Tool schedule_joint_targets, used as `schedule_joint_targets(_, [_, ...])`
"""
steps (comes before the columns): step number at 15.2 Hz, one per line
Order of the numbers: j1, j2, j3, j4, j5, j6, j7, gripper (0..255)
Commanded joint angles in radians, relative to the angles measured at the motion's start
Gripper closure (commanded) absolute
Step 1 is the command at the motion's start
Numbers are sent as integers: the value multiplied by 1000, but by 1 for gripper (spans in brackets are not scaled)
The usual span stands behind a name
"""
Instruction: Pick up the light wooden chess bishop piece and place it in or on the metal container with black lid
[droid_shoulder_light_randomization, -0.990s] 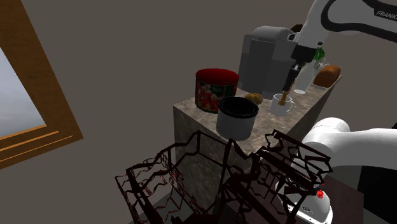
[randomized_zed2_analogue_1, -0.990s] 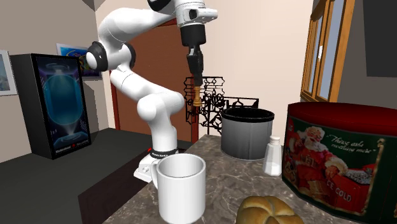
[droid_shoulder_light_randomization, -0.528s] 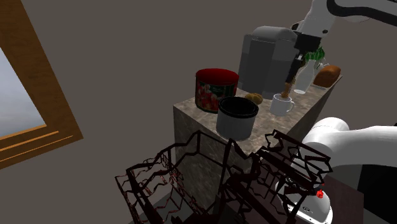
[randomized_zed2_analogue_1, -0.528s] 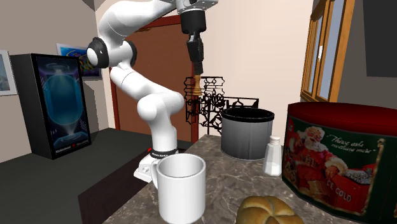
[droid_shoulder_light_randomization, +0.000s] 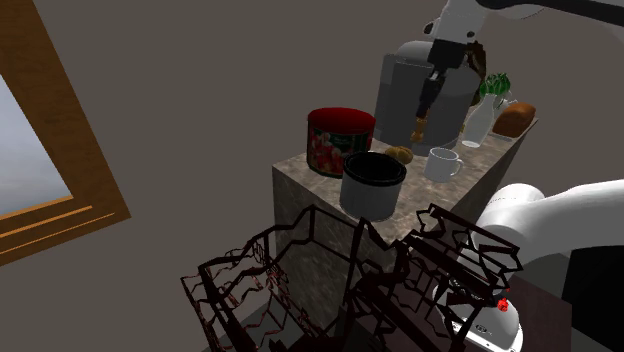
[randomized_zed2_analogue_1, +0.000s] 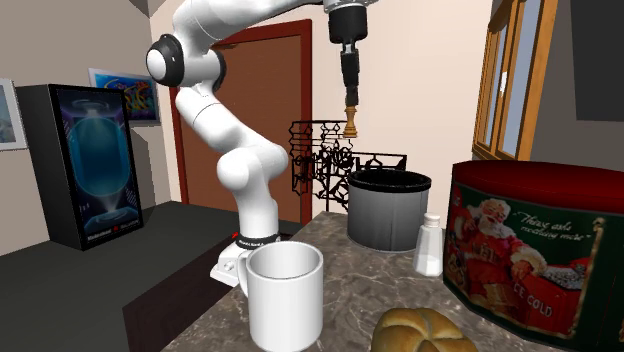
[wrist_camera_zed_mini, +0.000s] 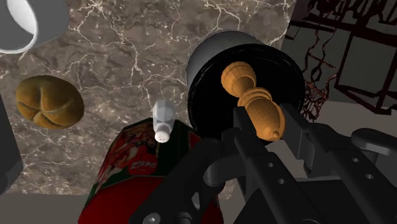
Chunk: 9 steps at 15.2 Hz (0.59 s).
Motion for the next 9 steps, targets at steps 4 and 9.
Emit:
schedule_joint_targets(4, [31, 152, 61, 98, 52, 58, 69, 255])
schedule_joint_targets(9, [42, 220, 87, 125, 71, 101, 98, 255])
